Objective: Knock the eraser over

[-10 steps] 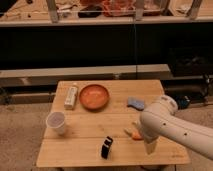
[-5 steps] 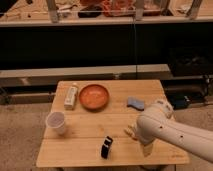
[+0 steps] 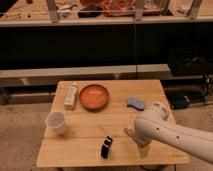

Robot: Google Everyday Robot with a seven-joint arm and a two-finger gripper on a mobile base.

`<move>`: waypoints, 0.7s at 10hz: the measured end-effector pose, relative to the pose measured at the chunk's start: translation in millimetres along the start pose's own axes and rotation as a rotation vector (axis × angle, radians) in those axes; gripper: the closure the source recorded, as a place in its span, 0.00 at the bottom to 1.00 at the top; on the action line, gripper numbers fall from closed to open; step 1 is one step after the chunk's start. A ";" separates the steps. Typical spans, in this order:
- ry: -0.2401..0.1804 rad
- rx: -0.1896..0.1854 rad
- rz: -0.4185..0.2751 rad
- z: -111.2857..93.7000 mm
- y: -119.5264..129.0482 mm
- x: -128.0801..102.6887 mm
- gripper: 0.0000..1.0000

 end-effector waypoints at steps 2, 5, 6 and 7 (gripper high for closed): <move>-0.010 -0.002 -0.016 4.4 -1.5 -3.5 0.51; -0.028 -0.004 -0.040 12.3 -7.8 -15.3 0.73; -0.030 -0.003 -0.045 13.2 -7.6 -14.4 0.83; -0.036 -0.003 -0.052 14.8 -7.9 -14.3 0.95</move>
